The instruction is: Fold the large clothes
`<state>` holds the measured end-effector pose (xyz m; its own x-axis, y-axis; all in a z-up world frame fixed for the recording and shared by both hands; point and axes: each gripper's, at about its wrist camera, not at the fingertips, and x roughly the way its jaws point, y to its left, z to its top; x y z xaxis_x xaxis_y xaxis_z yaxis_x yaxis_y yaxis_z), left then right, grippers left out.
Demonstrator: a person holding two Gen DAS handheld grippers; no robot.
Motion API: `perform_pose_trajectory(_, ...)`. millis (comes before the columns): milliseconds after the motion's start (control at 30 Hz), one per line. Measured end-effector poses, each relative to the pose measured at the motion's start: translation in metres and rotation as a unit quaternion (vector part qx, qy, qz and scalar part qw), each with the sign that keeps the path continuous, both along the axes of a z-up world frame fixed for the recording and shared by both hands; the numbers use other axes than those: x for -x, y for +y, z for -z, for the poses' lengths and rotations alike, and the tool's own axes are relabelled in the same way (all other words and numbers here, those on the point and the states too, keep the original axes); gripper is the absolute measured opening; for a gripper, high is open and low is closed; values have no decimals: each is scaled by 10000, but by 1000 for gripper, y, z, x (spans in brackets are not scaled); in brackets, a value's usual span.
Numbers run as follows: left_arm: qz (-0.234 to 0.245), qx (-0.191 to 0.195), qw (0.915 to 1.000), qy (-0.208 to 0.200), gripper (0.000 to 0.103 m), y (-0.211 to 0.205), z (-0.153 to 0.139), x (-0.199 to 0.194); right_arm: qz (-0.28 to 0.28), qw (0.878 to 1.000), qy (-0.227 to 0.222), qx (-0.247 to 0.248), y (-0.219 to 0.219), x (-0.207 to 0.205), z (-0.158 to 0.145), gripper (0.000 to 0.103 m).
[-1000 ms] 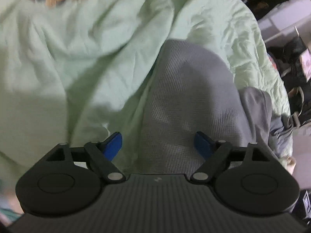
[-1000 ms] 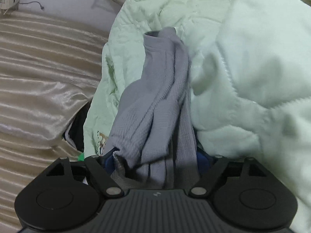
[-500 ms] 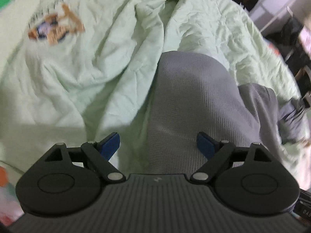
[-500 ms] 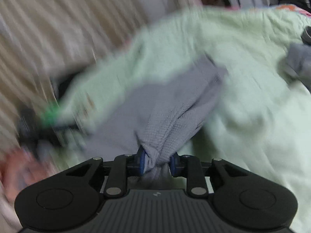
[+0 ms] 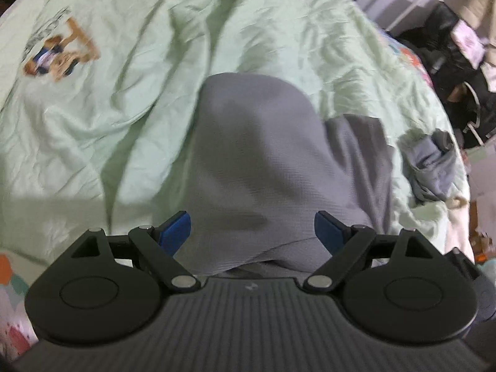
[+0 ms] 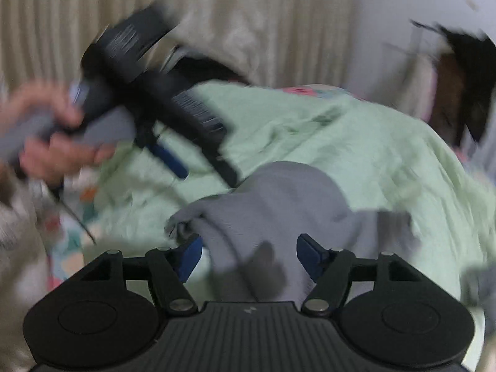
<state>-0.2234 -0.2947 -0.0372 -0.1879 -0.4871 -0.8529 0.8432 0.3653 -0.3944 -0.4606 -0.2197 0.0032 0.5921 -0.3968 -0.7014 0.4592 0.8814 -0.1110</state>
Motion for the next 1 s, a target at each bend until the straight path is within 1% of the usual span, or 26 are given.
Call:
perform_pose_trajectory(33, -68, 4, 10000, 29, 88, 3, 1, -5, -80, 9996, 187, 191, 0, -13, 10, 69)
perform_pose_trajectory(100, -157, -2, 9998, 98, 88, 8, 4, -12, -14, 9988, 346, 355, -4, -24, 21, 69)
perform_pose_trajectory(133, -178, -9, 9998, 129, 88, 9, 5, -15, 72, 9985, 453, 304, -10, -30, 28, 69)
perform_pose_trajectory(200, -141, -43, 9997, 215, 88, 9, 10, -18, 143, 9987, 472, 110, -16, -31, 31, 69)
perform_pose_trajectory(267, 23, -128, 9989, 458, 88, 6, 18, -21, 151, 9985, 509, -147, -21, -28, 31, 69)
perform_pose_trajectory(300, 62, -150, 9984, 534, 88, 5, 21, -22, 60, 9979, 597, -258, -21, -26, 29, 68)
perform_pose_trajectory(333, 4, -150, 9974, 701, 88, 4, 25, -24, -218, 9963, 825, -143, -14, -24, 27, 69)
perform_pose_trajectory(367, -93, -150, 9954, 943, 88, 3, 32, -28, -310, 9954, 899, -79, -11, -27, 28, 67)
perform_pose_trajectory(433, -216, -152, 9911, 1306, 88, 3, 40, -32, -406, 9943, 966, 208, -3, -30, 31, 68)
perform_pose_trajectory(467, -265, -146, 9888, 1460, 88, 4, 43, -33, -375, 9945, 954, 233, -2, -32, 33, 67)
perform_pose_trajectory(500, -300, -129, 9868, 1586, 88, 5, 44, -34, -228, 9965, 804, 9, -10, -33, 31, 64)
perform_pose_trajectory(567, -339, -56, 9854, 1670, 88, 7, 42, -36, 134, 9974, 420, -570, -32, -34, 25, 51)
perform_pose_trajectory(600, -374, -2, 9853, 1664, 88, 9, 40, -36, 385, 9942, 132, -992, -47, -31, 22, 50)
perform_pose_trajectory(633, -415, 58, 9853, 1659, 89, 10, 37, -37, 719, 9844, -318, -1572, -70, -20, 19, 48)
perform_pose_trajectory(667, -453, 127, 9848, 1673, 92, 12, 35, -38, 825, 9802, -454, -1739, -76, -17, 20, 47)
perform_pose_trajectory(767, -499, 282, 9804, 1883, 93, 12, 33, -38, 1212, 9724, -758, -1842, -90, -5, 20, 47)
perform_pose_trajectory(867, -406, 418, 9761, 2093, 93, 8, 32, -32, 1588, 9535, -1182, -2275, -106, 6, 26, 47)
perform_pose_trajectory(933, -295, 531, 9750, 2139, 94, 5, 30, -24, 1675, 9503, -1285, -2288, -112, 8, 29, 48)
perform_pose_trajectory(1000, -208, 468, 9766, 2088, 95, 0, 34, -14, 1544, 9564, -1213, -2162, -111, 6, 30, 49)
